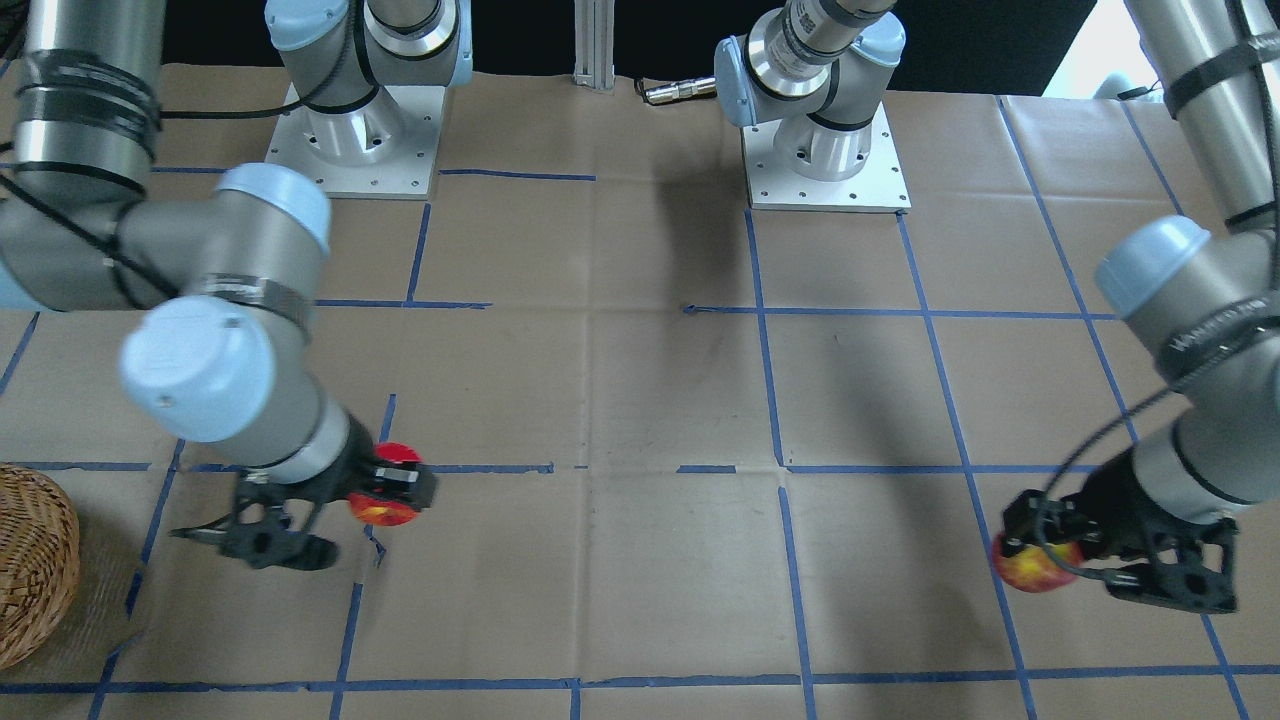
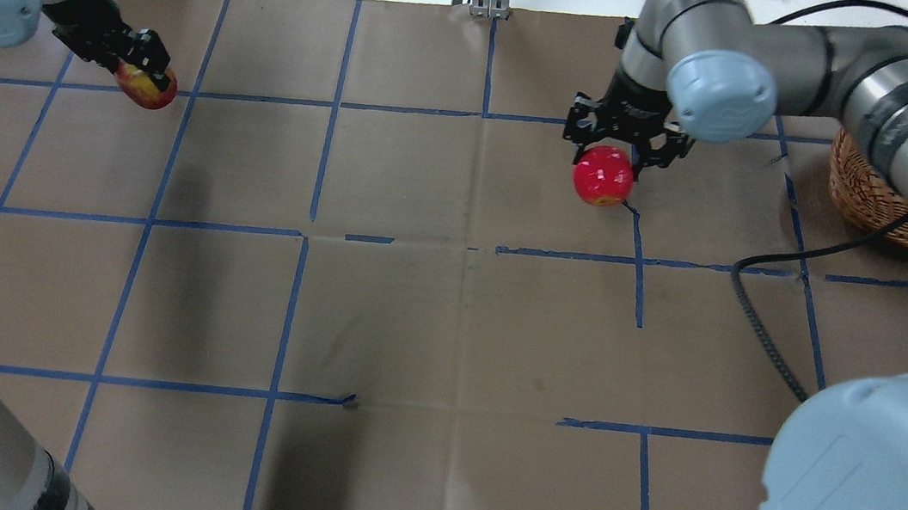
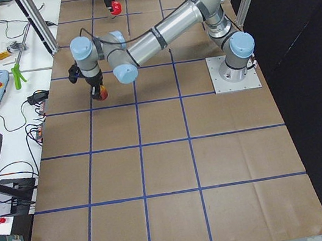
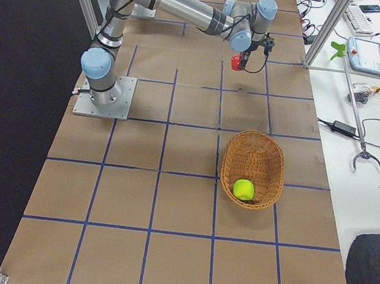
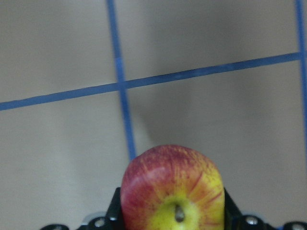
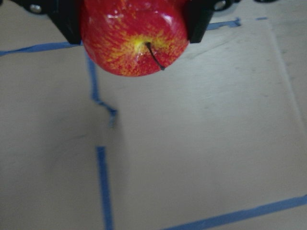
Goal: Put all apples into basket
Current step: 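Carry the red apple into the basket while the left carries the yellow-red apple toward center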
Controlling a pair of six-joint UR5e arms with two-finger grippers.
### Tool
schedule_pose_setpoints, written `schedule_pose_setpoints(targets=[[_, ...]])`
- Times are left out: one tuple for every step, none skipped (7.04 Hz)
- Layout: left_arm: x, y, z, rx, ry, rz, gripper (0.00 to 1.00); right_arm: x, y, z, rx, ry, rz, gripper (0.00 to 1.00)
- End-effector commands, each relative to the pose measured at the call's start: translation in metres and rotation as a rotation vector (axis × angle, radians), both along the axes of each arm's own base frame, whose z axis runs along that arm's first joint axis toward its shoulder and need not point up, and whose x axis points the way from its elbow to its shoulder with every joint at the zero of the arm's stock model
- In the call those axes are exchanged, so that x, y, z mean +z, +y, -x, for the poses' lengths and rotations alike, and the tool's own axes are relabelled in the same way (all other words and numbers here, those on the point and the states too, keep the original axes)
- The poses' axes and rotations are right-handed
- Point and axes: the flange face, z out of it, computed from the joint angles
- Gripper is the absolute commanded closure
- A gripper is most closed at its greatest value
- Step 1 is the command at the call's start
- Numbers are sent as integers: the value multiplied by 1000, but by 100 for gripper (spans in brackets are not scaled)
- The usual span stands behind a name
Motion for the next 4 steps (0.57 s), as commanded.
schedule_pose_setpoints(targets=[[40,50,201,4,6,-37,77,26,-16,166,134,52,31,88],[24,72,279,35,9,-61,79,24,-12,232,207,66,38,89],[-7,92,338,14,-4,-108,81,25,-6,281,239,64,47,90],[-37,96,369,-6,-3,-94,81,20,-6,327,268,76,67,91]])
